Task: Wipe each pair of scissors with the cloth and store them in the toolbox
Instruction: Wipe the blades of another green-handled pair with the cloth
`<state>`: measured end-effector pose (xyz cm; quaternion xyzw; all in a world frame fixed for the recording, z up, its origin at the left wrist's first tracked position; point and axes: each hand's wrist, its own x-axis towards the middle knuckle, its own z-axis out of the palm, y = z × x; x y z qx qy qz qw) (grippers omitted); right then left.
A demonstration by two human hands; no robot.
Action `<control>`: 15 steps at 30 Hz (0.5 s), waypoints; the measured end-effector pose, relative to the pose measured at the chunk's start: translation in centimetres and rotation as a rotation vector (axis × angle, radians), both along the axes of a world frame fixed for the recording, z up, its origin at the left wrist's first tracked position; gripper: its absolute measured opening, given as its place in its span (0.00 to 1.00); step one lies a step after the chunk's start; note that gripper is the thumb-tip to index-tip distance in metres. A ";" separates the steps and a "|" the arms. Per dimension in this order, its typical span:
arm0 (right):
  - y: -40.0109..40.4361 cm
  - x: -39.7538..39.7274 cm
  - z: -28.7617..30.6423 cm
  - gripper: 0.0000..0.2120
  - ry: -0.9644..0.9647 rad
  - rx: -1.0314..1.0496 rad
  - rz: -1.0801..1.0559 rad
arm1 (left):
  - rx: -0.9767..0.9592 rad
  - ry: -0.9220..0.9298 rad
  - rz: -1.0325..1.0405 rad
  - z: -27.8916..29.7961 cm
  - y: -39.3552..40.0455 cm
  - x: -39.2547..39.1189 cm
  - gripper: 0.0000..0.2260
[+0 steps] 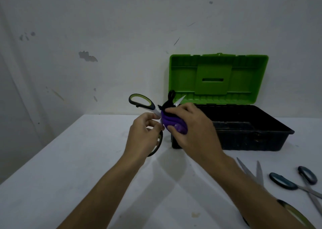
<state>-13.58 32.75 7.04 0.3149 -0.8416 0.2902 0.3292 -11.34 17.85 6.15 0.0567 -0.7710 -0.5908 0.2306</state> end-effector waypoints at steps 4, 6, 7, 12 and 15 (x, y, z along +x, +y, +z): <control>-0.4 -0.7 -1.5 0.22 0.043 -0.010 -0.037 | 0.056 -0.003 0.011 0.0 0.4 -0.1 0.07; -0.5 -1.0 -1.9 0.23 0.049 -0.019 -0.048 | 0.066 -0.004 0.021 0.1 0.3 -0.2 0.06; -0.5 -1.0 -2.0 0.23 0.048 -0.024 -0.050 | 0.067 -0.004 0.026 0.1 0.4 -0.2 0.06; -0.3 -1.2 -2.2 0.23 0.042 -0.039 -0.080 | 0.074 0.020 0.035 0.0 0.3 -0.4 0.06; 0.1 -1.5 -2.2 0.24 0.003 -0.042 -0.097 | 0.055 0.037 0.061 -0.2 -0.1 -0.6 0.07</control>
